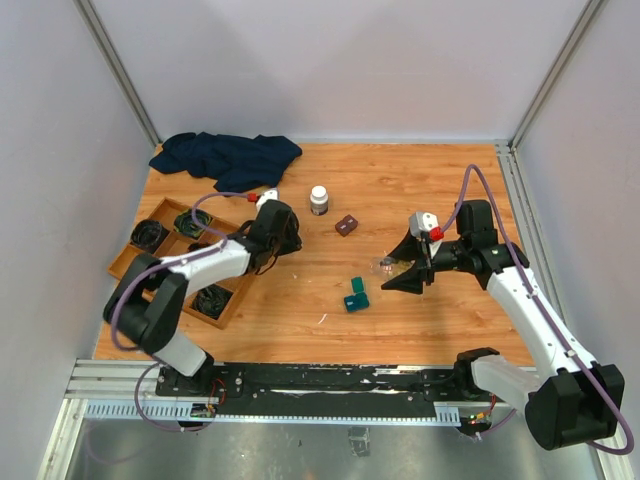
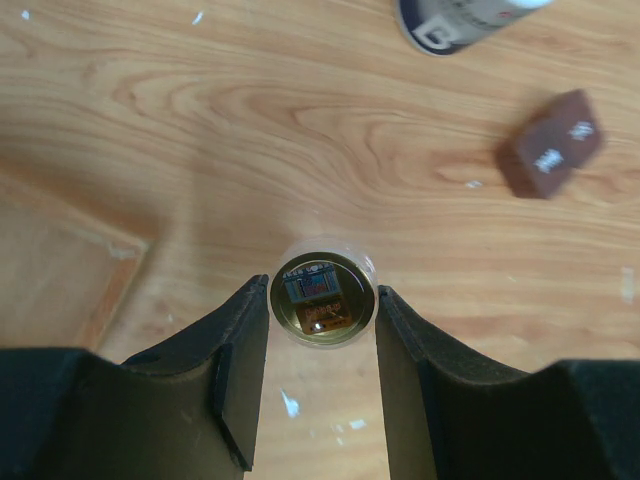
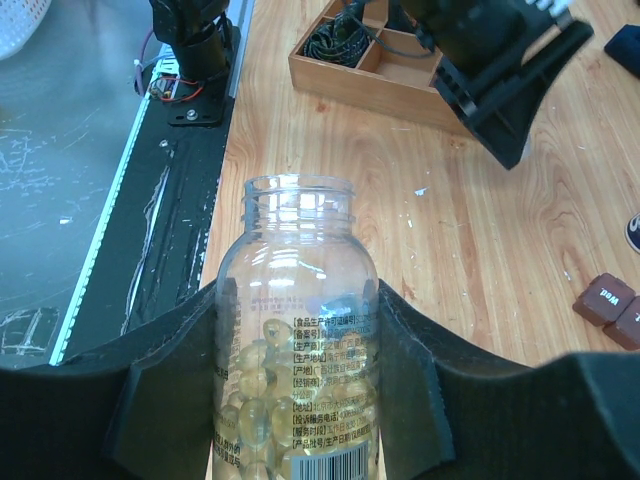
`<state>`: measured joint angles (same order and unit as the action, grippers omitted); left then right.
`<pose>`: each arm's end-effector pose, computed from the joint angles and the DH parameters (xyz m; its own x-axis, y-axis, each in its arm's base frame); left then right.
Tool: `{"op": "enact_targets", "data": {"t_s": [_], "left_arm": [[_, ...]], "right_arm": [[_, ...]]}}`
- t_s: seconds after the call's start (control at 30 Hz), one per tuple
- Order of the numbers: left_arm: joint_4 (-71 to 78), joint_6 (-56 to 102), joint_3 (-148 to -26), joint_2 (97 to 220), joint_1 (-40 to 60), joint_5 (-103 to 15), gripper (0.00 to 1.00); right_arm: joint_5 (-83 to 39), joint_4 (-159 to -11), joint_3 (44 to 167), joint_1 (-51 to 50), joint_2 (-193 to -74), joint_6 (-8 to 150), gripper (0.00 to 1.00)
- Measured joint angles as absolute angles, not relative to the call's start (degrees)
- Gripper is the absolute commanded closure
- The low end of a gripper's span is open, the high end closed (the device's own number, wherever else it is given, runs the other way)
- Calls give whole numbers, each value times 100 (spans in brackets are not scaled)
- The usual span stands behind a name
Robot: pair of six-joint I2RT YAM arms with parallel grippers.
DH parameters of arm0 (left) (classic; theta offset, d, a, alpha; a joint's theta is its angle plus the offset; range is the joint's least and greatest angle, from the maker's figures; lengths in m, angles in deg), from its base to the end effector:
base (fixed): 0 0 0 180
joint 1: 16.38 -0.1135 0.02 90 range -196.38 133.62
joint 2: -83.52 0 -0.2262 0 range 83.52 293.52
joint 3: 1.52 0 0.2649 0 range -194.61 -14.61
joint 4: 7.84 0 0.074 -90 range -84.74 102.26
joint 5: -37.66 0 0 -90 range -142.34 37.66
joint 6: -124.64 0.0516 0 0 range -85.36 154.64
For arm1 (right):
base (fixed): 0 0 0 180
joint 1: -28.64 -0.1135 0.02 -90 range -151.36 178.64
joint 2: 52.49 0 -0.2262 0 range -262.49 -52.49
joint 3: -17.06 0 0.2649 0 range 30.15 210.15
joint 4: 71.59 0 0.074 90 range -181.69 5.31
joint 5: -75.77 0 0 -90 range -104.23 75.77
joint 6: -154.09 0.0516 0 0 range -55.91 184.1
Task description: Sort the pills into containers
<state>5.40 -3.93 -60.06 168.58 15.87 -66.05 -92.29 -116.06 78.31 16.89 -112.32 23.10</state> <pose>0.2881 -0.1673 0.1412 -0.6500 -0.3060 -0.6955 -0.0524 0.9312 -0.3608 0.2179 0.0969 0.2578 -0.0177 -0.1423 -0.9897 -0.9985 -0.0482 0.0248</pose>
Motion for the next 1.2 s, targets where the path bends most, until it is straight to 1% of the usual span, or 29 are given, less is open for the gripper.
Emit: {"op": "enact_targets", "data": {"t_s": [0.13,0.2,0.27,0.4,0.47,0.6,0.73,0.87,1.0,1.2], "left_arm": [[916,25,-6822,17883,1554,-6867,90],[1084,175,-7279,18292,1554,-7036,84],[1176,285,-7598,18576,1554,-7197,69],[1314,449,-7980,18976,1552,-7460,47],[1379,505,-8079,19118,1552,-7519,39],[1532,595,-8142,19223,1550,-7569,29],[1569,630,-8157,19162,1550,-7573,26],[1545,726,-8087,18830,1550,-7440,25],[1250,919,-7709,18089,1550,-7001,24],[295,1139,-6437,16513,1546,-5711,21]], "right_arm": [[-9231,-11602,7831,1718,-11223,2310,100],[-9231,-11600,7831,1726,-11221,2310,99],[-9233,-11597,7831,1731,-11221,2312,99],[-9233,-11554,7831,1737,-11215,2339,99],[-9231,-11510,7831,1746,-11210,2365,99],[-9233,-11416,7829,1750,-11182,2454,99],[-9242,-11309,7814,1812,-11123,2557,100],[-9271,-11232,7798,1877,-11103,2640,99],[-9319,-11106,7735,1903,-11072,2767,99],[-9354,-10585,7641,1906,-10963,3359,99]]}}
